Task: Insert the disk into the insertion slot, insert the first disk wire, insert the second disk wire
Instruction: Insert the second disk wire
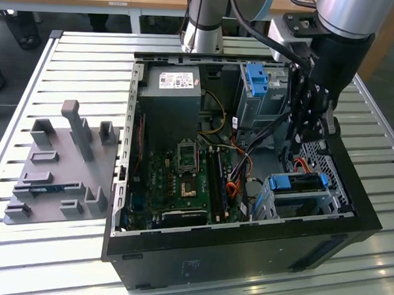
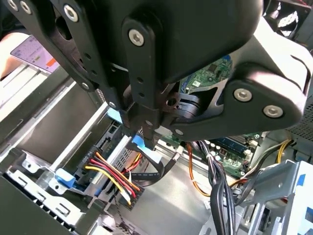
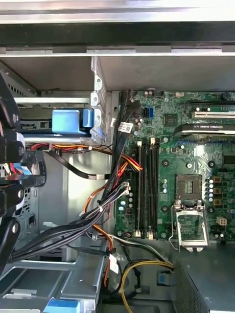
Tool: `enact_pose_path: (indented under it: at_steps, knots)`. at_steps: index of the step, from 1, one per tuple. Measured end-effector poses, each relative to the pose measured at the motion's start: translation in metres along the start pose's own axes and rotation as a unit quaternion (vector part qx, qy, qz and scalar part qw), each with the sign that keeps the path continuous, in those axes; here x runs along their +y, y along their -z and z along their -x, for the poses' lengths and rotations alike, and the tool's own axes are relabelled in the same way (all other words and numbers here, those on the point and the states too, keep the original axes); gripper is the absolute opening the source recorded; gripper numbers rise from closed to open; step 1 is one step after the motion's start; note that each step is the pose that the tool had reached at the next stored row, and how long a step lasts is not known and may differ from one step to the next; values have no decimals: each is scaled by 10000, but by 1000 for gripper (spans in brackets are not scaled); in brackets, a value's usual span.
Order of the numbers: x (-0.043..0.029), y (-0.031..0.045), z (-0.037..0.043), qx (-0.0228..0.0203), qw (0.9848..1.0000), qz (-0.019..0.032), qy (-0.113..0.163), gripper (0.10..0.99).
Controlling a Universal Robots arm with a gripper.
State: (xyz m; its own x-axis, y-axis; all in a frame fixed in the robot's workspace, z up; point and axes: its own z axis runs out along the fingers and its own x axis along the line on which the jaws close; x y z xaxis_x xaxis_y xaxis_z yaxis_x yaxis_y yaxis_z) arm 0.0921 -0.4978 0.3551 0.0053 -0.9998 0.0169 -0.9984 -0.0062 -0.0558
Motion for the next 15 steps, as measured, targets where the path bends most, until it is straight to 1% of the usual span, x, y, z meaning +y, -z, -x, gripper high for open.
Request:
enact_pose_path:
  at_steps: [1,2,4,5,6,7,8,11,14,15]
  knots:
    - [1,-12,4,19,10000,0,1,247]
    - [1,-21,7,55,10000,0,3,247]
    - [2,-33,10,145,9999,1,8,247]
    - [2,-40,13,202,9998,1,11,247]
    - [3,-47,17,248,9997,1,14,247]
    - [3,-57,22,279,9996,2,16,247]
    - [3,-65,27,306,9995,2,17,247]
    - [4,-85,37,348,9994,2,19,247]
    - [4,-93,42,403,9992,2,23,231]
    - [4,-95,44,415,9991,2,23,169]
